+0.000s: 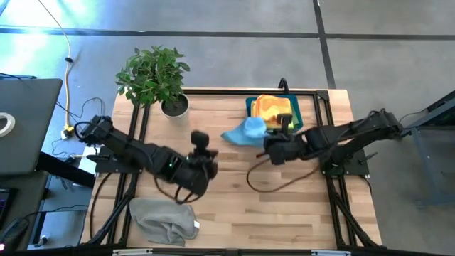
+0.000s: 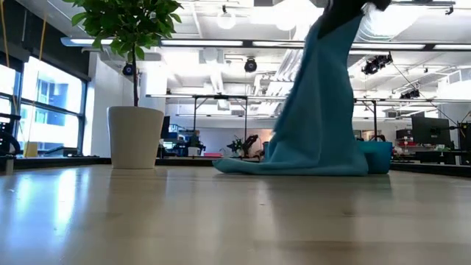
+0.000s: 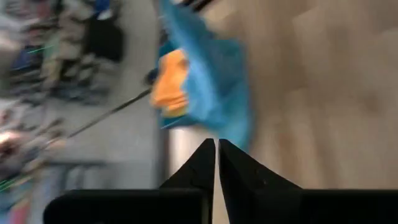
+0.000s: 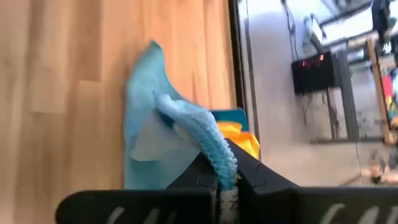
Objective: Fold microfiber towels
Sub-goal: Fold the blue microfiber cloth
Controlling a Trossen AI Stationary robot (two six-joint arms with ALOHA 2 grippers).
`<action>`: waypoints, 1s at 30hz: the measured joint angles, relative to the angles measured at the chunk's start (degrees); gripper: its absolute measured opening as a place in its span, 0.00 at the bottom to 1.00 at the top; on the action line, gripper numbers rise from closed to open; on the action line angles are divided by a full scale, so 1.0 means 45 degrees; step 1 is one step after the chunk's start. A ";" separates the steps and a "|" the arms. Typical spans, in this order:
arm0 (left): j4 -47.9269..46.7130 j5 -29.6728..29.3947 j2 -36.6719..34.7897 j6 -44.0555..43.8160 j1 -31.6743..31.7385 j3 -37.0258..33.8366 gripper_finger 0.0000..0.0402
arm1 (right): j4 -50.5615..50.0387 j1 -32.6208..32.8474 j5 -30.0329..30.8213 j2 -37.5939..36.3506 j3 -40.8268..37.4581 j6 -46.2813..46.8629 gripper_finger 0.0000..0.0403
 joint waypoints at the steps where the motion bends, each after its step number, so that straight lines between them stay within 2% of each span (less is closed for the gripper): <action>1: 0.0052 0.0430 0.0016 -0.0144 -0.0198 0.0000 0.03 | 0.0027 0.0273 0.0137 0.0011 0.0000 0.0040 0.00; 4: 0.0361 0.0614 0.0037 -0.0444 -0.0602 0.0000 0.03 | 0.0278 0.0940 0.0088 0.0016 0.0000 -0.0287 0.00; 7: 0.1258 0.1019 0.0037 -0.0852 -0.0681 0.0000 0.03 | 0.0584 0.1560 -0.0567 0.0016 0.0000 -0.0941 0.00; 10: 0.2107 0.2794 0.0037 -0.0893 -0.0535 0.0000 0.06 | 0.0946 0.2090 -0.1603 0.0016 0.0000 -0.1408 0.00; 12: 0.2934 0.4259 0.0037 -0.0824 -0.0372 -0.0092 0.09 | 0.1423 0.2345 -0.1749 0.0016 0.0000 -0.1024 0.00; 14: 0.3962 0.4992 0.0037 -0.0758 -0.0204 -0.0375 0.14 | 0.1920 0.2527 -0.1739 0.0016 0.0000 -0.0252 0.00; 18: 0.5126 0.4870 0.0093 -0.0608 0.0094 -0.0746 0.25 | 0.2664 0.2688 -0.1697 0.0016 0.0000 0.1720 0.00; 22: 0.6532 0.3989 0.0318 -0.0557 0.0441 -0.1268 0.35 | 0.3020 0.2659 -0.1692 0.0016 0.0000 0.3505 0.00; 24: 0.7322 0.3952 0.0456 -0.0474 0.0731 -0.1415 0.38 | 0.3228 0.2584 -0.1690 0.0016 0.0000 0.3879 0.00; 30: 0.6875 0.4229 0.1156 -0.1365 0.1280 -0.1481 0.38 | 0.3708 0.2327 -0.1501 0.0016 0.0000 0.3952 0.00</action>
